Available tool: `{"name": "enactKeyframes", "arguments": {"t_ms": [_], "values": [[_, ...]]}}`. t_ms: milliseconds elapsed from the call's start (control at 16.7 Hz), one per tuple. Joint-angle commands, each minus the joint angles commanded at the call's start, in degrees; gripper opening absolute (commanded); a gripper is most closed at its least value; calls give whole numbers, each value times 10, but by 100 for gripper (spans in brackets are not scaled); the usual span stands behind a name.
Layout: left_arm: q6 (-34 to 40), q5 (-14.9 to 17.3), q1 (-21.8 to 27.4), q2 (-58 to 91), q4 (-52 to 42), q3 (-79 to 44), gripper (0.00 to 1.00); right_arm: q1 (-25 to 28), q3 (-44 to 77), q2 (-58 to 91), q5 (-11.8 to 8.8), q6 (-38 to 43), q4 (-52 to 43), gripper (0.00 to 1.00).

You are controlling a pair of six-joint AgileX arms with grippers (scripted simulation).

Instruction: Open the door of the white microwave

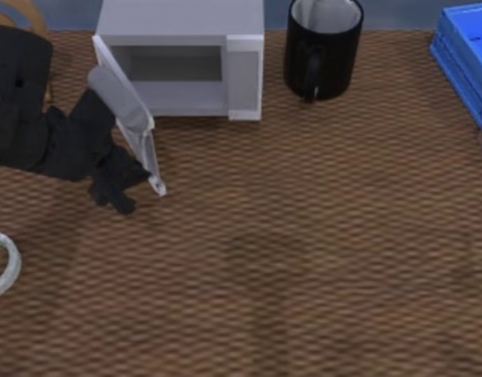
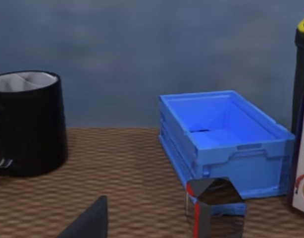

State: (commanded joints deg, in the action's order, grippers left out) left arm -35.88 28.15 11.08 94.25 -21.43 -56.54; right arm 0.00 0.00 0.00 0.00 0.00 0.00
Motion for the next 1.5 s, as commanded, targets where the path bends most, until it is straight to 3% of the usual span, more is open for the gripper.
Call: {"name": "enactKeyframes", "arguments": {"t_ms": [1140,1500], "values": [[0,0,0,0,0,0,0,0,0,0,0,0,0,100],[-43,23,-16,3,-22,-10,0,0,0,0,0,0,0,100]]}}
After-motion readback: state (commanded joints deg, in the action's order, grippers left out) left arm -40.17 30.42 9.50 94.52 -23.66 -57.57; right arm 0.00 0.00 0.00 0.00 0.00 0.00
